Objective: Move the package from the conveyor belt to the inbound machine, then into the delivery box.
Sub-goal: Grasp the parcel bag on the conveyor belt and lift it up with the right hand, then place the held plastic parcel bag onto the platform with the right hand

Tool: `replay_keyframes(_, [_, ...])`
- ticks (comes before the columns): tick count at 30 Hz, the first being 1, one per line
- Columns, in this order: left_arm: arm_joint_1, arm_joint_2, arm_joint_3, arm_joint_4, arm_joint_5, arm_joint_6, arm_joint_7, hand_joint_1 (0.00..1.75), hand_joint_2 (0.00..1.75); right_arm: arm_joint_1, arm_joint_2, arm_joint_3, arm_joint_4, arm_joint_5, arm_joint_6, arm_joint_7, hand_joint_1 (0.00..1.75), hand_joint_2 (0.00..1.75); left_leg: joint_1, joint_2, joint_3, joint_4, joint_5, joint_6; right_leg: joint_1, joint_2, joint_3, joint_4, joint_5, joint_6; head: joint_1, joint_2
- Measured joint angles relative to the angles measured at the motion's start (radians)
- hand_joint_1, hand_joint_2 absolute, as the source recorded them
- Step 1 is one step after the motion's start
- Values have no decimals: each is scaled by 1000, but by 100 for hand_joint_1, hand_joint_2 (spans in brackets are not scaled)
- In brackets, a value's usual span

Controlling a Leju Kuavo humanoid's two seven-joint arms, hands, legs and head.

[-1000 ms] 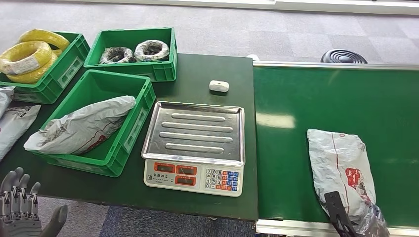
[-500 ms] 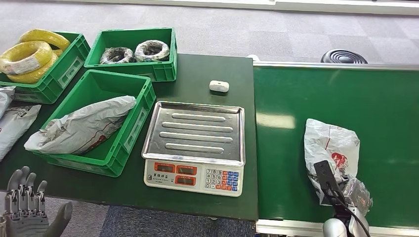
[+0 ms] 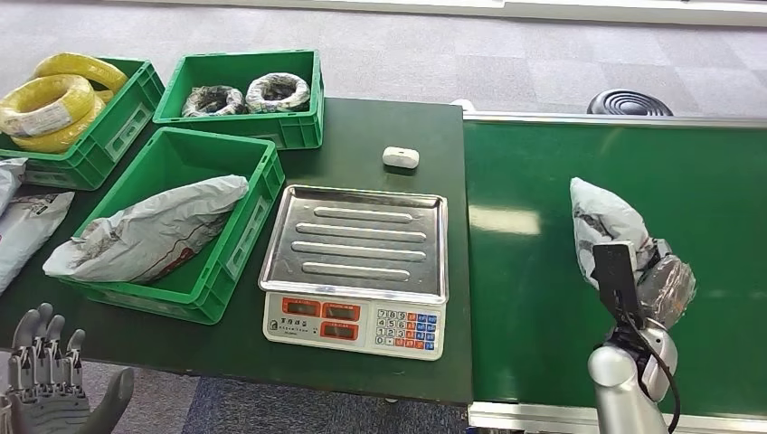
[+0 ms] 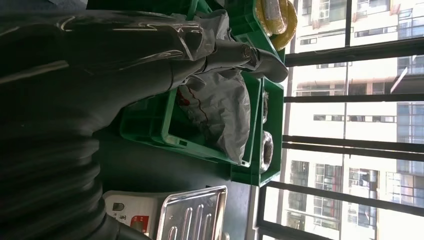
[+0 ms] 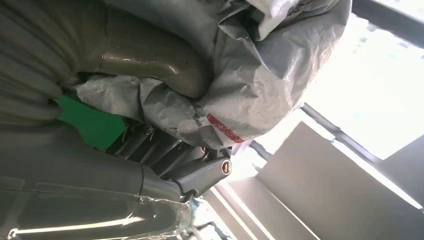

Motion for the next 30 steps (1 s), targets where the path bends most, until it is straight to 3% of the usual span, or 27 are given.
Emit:
replay_keyframes(4, [-24,9,-17,8,-13,-1,-12,0,175,-49,14,104,-148,-26,-63,-105,175,175,0,0,0,0,0,0,0,0,0,0,0,0,0,0])
replay_keyframes(11, [-66,31,-38,30,-18,3,-17,0,175,-152,55,303,-242,16,-47,-88,175,175,0,0,1,0,2,0,0,-1,1,0,0,0,0,0])
replay_keyframes(18, [-118,52,-51,51,-19,-7,-21,0,175,-246,141,484,-217,206,163,-50,175,175,1,0,1,0,2,0,1,-1,0,1,0,-1,0,0])
replay_keyframes(26, [-131,65,-60,62,-21,-8,-20,0,175,-283,183,564,-179,227,197,-31,175,175,0,-1,-1,0,2,0,0,-2,0,0,0,-1,0,0])
replay_keyframes(30, [-138,77,-64,65,-19,-18,-20,0,175,-307,204,611,-126,295,425,51,175,175,0,0,0,0,2,0,0,-1,0,0,0,-1,0,0])
